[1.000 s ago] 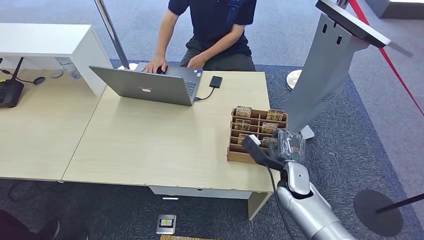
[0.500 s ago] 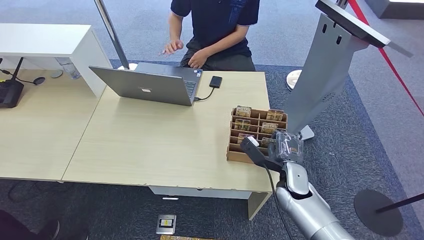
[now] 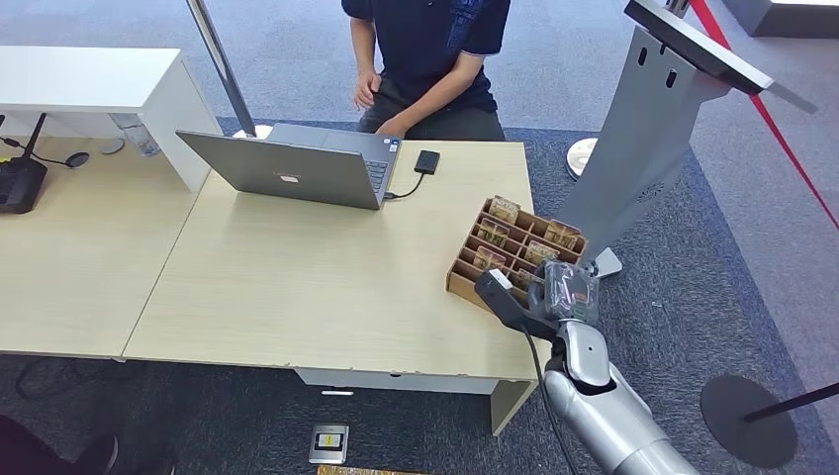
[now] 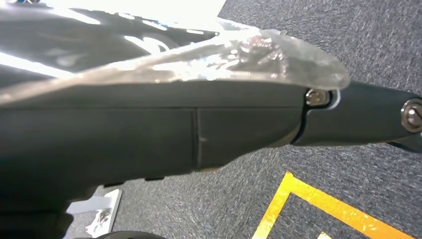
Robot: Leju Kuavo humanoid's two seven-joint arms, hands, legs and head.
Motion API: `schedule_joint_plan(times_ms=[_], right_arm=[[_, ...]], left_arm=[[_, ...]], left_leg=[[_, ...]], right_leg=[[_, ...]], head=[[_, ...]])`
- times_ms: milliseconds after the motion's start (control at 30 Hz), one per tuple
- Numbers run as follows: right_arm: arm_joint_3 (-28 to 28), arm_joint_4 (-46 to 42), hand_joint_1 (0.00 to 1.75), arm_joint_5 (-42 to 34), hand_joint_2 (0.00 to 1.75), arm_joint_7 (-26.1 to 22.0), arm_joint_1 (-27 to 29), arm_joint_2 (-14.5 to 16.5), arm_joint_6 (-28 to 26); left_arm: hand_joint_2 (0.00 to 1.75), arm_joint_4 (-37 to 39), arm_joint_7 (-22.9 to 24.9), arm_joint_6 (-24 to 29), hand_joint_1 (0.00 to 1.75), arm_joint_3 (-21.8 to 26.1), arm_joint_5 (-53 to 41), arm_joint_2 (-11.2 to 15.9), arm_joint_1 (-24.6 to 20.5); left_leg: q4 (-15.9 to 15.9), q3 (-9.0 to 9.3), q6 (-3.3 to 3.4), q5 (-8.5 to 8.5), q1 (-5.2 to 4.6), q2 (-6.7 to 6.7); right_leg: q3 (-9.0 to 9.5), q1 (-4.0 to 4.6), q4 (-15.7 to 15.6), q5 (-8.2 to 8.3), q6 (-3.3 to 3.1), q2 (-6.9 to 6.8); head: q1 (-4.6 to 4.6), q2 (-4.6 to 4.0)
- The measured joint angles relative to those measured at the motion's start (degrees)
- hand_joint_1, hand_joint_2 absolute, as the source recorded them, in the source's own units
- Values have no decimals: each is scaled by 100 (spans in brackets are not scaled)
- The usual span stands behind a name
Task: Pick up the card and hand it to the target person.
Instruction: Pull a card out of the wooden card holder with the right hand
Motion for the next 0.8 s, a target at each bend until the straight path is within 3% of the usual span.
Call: schedule_joint_plan(times_ms=[367, 600, 800], right_arm=[[-6, -248, 140, -295, 175, -138, 55, -7, -172], [-22, -519, 161, -526, 175, -196, 68, -52, -172], [-23, -736, 169, -651, 175, -237, 109, -83, -103]], left_arm=[[0, 0, -1, -2, 0, -1, 5, 3, -1], [0, 0, -5, -2, 0, -1, 14, 15, -1], [0, 0, 8, -2, 0, -1, 20, 23, -1]], left_leg=[[0, -1, 0, 0, 0, 0], [0, -2, 0, 0, 0, 1], [0, -2, 0, 0, 0, 0]], right_leg=[[-1, 0, 0, 0, 0, 0], [-3, 0, 0, 0, 0, 0], [-3, 0, 0, 0, 0, 0]], head=[[0, 0], [0, 0], [0, 0]])
